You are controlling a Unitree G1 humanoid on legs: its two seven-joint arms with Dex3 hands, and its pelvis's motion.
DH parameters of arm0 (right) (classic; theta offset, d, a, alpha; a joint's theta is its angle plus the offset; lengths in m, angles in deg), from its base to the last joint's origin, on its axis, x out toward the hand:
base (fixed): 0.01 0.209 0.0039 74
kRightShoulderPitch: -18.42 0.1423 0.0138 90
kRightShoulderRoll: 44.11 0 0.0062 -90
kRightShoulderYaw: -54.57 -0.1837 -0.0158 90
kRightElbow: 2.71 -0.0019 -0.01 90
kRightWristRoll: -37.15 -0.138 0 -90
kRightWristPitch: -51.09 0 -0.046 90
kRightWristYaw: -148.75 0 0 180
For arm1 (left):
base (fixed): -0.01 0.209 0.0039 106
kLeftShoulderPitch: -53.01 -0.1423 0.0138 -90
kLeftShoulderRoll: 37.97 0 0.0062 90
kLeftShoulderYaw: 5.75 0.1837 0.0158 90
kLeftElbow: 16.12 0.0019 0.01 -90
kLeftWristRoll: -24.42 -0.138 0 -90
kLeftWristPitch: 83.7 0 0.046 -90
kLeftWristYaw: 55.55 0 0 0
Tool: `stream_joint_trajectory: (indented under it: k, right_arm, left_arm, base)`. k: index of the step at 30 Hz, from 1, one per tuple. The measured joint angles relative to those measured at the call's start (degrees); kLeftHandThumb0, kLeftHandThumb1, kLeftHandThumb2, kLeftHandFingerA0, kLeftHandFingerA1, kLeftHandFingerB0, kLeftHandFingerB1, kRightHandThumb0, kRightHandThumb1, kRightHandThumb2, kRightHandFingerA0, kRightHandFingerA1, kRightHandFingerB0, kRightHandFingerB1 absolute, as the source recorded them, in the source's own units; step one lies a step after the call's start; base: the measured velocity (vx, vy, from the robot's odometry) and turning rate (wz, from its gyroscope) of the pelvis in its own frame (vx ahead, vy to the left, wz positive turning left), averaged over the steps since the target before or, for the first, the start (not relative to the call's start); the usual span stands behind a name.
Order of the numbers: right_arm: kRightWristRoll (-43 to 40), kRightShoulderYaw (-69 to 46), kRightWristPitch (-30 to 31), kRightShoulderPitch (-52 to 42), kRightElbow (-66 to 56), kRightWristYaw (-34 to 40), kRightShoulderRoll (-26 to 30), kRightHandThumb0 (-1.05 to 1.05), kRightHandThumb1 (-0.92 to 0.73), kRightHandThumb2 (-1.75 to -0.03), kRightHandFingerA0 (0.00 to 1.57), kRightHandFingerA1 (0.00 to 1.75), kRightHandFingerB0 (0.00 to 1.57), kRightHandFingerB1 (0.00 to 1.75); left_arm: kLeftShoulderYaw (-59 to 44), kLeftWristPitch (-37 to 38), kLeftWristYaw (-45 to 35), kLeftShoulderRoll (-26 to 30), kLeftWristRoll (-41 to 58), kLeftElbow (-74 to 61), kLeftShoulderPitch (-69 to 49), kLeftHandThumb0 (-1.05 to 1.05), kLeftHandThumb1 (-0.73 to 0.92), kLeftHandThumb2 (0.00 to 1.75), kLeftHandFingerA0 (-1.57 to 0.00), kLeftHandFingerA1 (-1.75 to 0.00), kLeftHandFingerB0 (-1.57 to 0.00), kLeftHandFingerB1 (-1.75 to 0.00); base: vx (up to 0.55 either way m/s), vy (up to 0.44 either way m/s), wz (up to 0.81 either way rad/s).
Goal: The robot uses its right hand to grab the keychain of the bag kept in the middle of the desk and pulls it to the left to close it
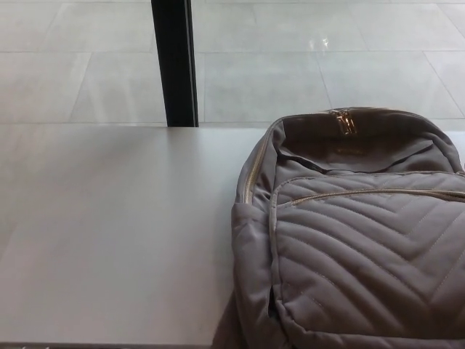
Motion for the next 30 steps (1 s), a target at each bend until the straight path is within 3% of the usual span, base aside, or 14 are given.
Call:
stream_joint_trajectory:
  k: [2, 3, 7, 8, 12, 13, 14, 15, 16, 20, 21, 22, 26, 30]
  right_arm:
    - [-0.4, 0.0, 1.4, 0.0, -0.5, 0.1, -0.6, -0.54, -0.75, -0.63, 0.09, 0.42, 0.04, 0.22]
    - [-0.6, 0.1, 2.4, 0.0, -0.9, 0.2, -0.9, -0.53, -0.77, -0.63, 0.14, 0.4, 0.01, 0.24]
    - [-0.9, 3.1, 5.8, 0.5, -5.9, 0.0, -0.9, -0.59, -0.71, -0.6, 0.2, 0.4, 0.06, 0.24]
    - [-0.9, 4.2, 6.2, 1.2, -6.7, -0.2, -0.8, -0.36, -0.48, -1.03, 0.01, 0.5, 0.0, 0.49]
    - [-0.6, 10.9, 7.0, 5.9, -9.0, -2.5, 0.6, -0.34, -0.52, -1.04, 0.04, 0.52, 0.0, 0.49]
    - [-0.6, 12.1, 6.9, 6.7, -8.5, -3.3, 0.8, -0.64, -0.53, -0.83, 0.17, 0.51, 0.05, 0.37]
    - [-0.6, 12.9, 6.9, 7.1, -8.3, -3.8, 0.8, -0.36, -0.48, -1.03, 0.03, 0.51, 0.0, 0.5]
    - [-0.4, 14.2, 6.9, 7.3, -8.0, -4.5, 1.1, -0.36, -0.48, -1.03, 0.03, 0.51, 0.0, 0.5]
    - [-0.2, 15.6, 6.7, 7.3, -7.7, -5.4, 1.6, -0.66, -0.53, -0.84, 0.19, 0.51, 0.07, 0.39]
    - [2.0, 21.3, 6.0, 5.7, -7.3, -8.2, 4.6, -0.59, -0.52, -0.83, 0.22, 0.54, 0.09, 0.41]
    - [2.8, 22.6, 5.8, 4.9, -7.1, -9.0, 5.5, -0.6, -0.53, -0.84, 0.22, 0.56, 0.09, 0.41]
    - [3.4, 23.6, 5.5, 4.2, -6.8, -9.5, 6.1, -0.58, -0.52, -0.83, 0.21, 0.55, 0.11, 0.41]
    - [6.0, 26.5, 2.1, 1.6, -4.9, -10.7, 8.6, -0.57, -0.53, -0.83, 0.26, 0.57, 0.19, 0.44]
    - [8.4, 28.0, -0.8, 0.7, -4.4, -11.3, 11.5, -0.53, -0.7, -0.6, 0.33, 0.46, 0.33, 0.33]
  left_arm:
    - [0.6, 0.0, -0.1, 0.7, -0.1, 0.8, -0.1, -0.98, 0.47, 0.55, -0.63, -1.11, -0.37, -1.12]
    - [1.0, 0.0, -0.3, 1.3, -0.2, 1.4, -0.2, -1.04, 0.3, 0.88, -0.69, -1.03, -0.43, -1.02]
    - [4.3, 0.0, -1.0, 4.4, -1.8, 3.1, -0.7, -1.03, 0.31, 0.87, -0.71, -1.0, -0.49, -0.99]
    - [5.3, 0.0, -1.3, 5.2, -2.3, 3.4, -0.8, -1.04, 0.3, 0.86, -0.67, -1.02, -0.49, -1.0]
    - [8.2, 0.0, -2.8, 7.5, -3.8, 4.9, -1.2, -1.04, 0.27, 0.84, -0.67, -1.04, -0.48, -1.02]
    - [8.2, 0.0, -3.1, 7.6, -3.8, 5.6, -1.2, -1.03, 0.28, 0.84, -0.67, -1.04, -0.5, -1.03]
    - [8.2, 0.0, -3.3, 7.7, -3.9, 6.1, -1.2, -1.03, 0.43, 0.55, -0.67, -1.05, -0.46, -1.06]
    - [8.2, 0.0, -3.6, 7.7, -3.9, 6.6, -1.3, -1.03, 0.43, 0.55, -0.67, -1.05, -0.46, -1.06]
    - [8.2, 0.0, -3.8, 7.8, -3.8, 7.1, -1.2, -1.05, 0.27, 0.84, -0.73, -1.02, -0.5, -1.03]
    - [8.4, 0.0, -4.2, 8.0, -4.0, 7.4, -1.3, -1.05, 0.28, 0.85, -0.71, -1.02, -0.51, -1.02]
    - [8.4, 0.0, -4.4, 8.0, -4.1, 7.6, -1.2, -1.04, 0.44, 0.55, -0.73, -1.02, -0.47, -1.04]
    - [8.3, 0.0, -4.5, 8.1, -4.1, 7.9, -1.1, -1.05, 0.29, 0.86, -0.72, -1.01, -0.51, -1.02]
    - [8.3, 0.0, -4.8, 8.4, -4.3, 8.3, -0.8, -1.05, 0.28, 0.86, -0.73, -1.01, -0.51, -1.02]
    - [8.3, 0.0, -5.0, 8.4, -4.5, 8.7, -0.8, -1.04, 0.29, 0.86, -0.71, -1.04, -0.49, -1.04]
  base:
    - [0.0, 0.0, 0.0]
    - [0.0, 0.0, 0.0]
    - [0.0, 0.0, 0.0]
    - [0.0, 0.0, 0.0]
    - [0.0, 0.0, 0.0]
    - [-0.07, -0.025, 0.07]
    - [-0.07, -0.027, 0.08]
    - [-0.07, -0.028, 0.06]
    - [0.0, 0.0, 0.0]
    - [0.0, 0.0, 0.0]
    - [0.0, 0.0, 0.0]
    - [0.0, 0.0, 0.0]
    - [0.0, 0.0, 0.0]
    - [0.0, 0.0, 0.0]
